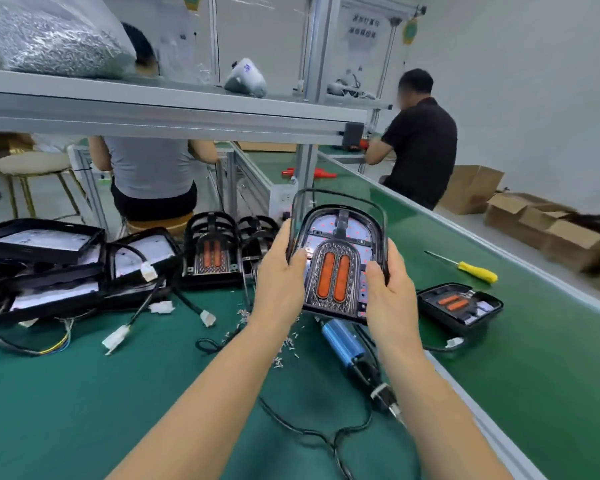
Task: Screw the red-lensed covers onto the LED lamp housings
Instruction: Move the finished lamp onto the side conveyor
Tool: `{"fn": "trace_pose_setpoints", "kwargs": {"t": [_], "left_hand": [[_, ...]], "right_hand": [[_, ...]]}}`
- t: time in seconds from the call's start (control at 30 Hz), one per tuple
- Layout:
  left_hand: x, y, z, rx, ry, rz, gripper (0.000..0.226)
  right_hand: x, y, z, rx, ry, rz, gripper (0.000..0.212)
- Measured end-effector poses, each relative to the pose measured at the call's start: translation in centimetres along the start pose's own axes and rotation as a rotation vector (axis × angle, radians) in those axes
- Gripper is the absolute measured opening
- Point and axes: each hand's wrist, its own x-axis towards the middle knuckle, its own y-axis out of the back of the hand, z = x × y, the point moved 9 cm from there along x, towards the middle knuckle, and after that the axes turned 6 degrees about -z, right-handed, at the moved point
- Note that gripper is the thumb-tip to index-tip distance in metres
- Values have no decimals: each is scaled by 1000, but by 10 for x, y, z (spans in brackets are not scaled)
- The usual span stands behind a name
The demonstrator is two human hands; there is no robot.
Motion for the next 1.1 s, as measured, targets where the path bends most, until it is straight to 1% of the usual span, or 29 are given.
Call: {"fn": "trace_pose_setpoints", "kwargs": {"t": [0.1,0.23,0.43,0.5,0.63,0.7,0.8,0.9,1.03,1.1], "left_hand": [[10,-47,-3,-4,16,-105,53],[19,-109,-4,-22,40,-235,51],[7,-206,-10,98,72,-486,54],[-7,-231,-17,137,100,-566,57],[-37,-266,-31,141,192,-736,66],[-47,-274,-36,165,191,-795,70],[-62,-285,-39,244,109,-886,73],[-72,-293,-44,398,12,-948,73],[-80,-300,-47,637,-172,-967,64],[-85,-307,-48,772,-278,-993,58]], "right_hand": [[6,39,11,-31,-15,97,46],[11,90,32,-75,-92,217,46],[-9,172,72,-106,-203,441,45],[-19,196,90,-119,-255,505,44],[-35,232,119,-138,-333,634,44],[-41,242,132,-147,-389,668,47],[-48,253,147,-182,-475,710,48],[-56,259,155,-230,-532,728,47],[-57,259,159,-340,-627,671,49],[-51,261,152,-472,-639,629,49]]}}
